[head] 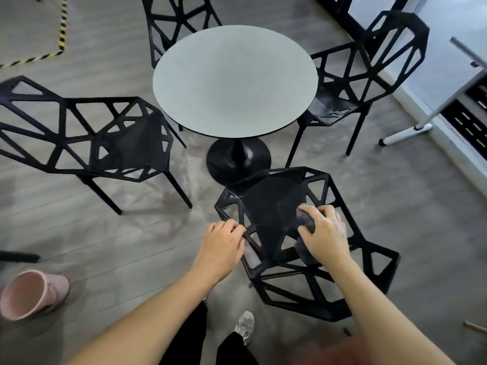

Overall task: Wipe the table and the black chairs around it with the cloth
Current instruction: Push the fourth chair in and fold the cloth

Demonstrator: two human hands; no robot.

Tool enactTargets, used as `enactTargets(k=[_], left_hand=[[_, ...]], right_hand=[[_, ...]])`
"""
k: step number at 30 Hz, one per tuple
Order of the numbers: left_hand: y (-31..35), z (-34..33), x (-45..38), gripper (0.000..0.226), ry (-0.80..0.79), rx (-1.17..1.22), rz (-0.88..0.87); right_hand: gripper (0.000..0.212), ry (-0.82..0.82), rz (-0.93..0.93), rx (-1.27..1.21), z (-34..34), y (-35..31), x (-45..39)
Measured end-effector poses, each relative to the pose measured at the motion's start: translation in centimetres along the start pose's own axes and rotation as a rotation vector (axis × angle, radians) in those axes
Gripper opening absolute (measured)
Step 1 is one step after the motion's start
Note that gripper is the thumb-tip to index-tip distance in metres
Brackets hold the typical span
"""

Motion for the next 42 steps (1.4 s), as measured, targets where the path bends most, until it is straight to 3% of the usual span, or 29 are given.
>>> enactTargets(k=[7,13,21,25,28,30,32,35,39,42], left_hand=[[-7.7,-5.9,-6.3,0.021,-0.031,0.029,0.079],[-14.6,-14.0,-13.6,0.039,-0.227,0.025,0.136],[-18.3,-24.5,-20.1,0.072,-0.399,0.16,0.217],[-18.0,-27.8,-19.5,0.074,-0.414,0.184,0.222],[-17.9,-28.3,-19.4,0.069,-0.361,0.224,0.235],[-18.2,-28.8,-19.4,0.066,-0.334,0.214,0.222],[-18.3,-29.2,-19.3,0.068,-0.346,0.2,0.224],[-18.3,-29.3,-19.3,0.068,-0.346,0.187,0.229],[-18.1,-29.3,-19.4,0.067,-0.33,0.167,0.233],[-17.8,-29.3,-19.5,0.066,-0.324,0.172,0.233]], right_hand=[[0.042,-0.059,-0.08,-0.091,-10.2,-1.7,-7.3],[0.041,-0.114,-0.085,-0.104,-20.1,0.0,-15.8],[0.038,0.162,0.063,0.079,-27.3,2.5,-30.9],[0.047,-0.041,0.031,0.181,-33.6,5.6,-35.1],[0.04,-0.048,-0.023,0.142,-36.9,4.3,-34.7],[0.034,-0.081,0.078,0.054,-38.5,0.3,-33.8],[0.03,-0.215,0.258,-0.022,-40.2,-4.3,-32.4],[0.032,-0.311,0.345,0.062,-41.0,-6.7,-32.1],[0.037,-0.166,0.063,0.371,-36.3,1.7,-34.8],[0.036,-0.18,-0.043,0.379,-32.4,6.7,-35.3]])
Point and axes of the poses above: each hand's wrist, its own x-axis away from the middle knuckle, its own z-axis out of the back of the hand, y = z × x, the point moved 2 cm from there along -x, towards the middle knuckle, and after that the axes turned 7 degrees about z, right-handed, at the moved point
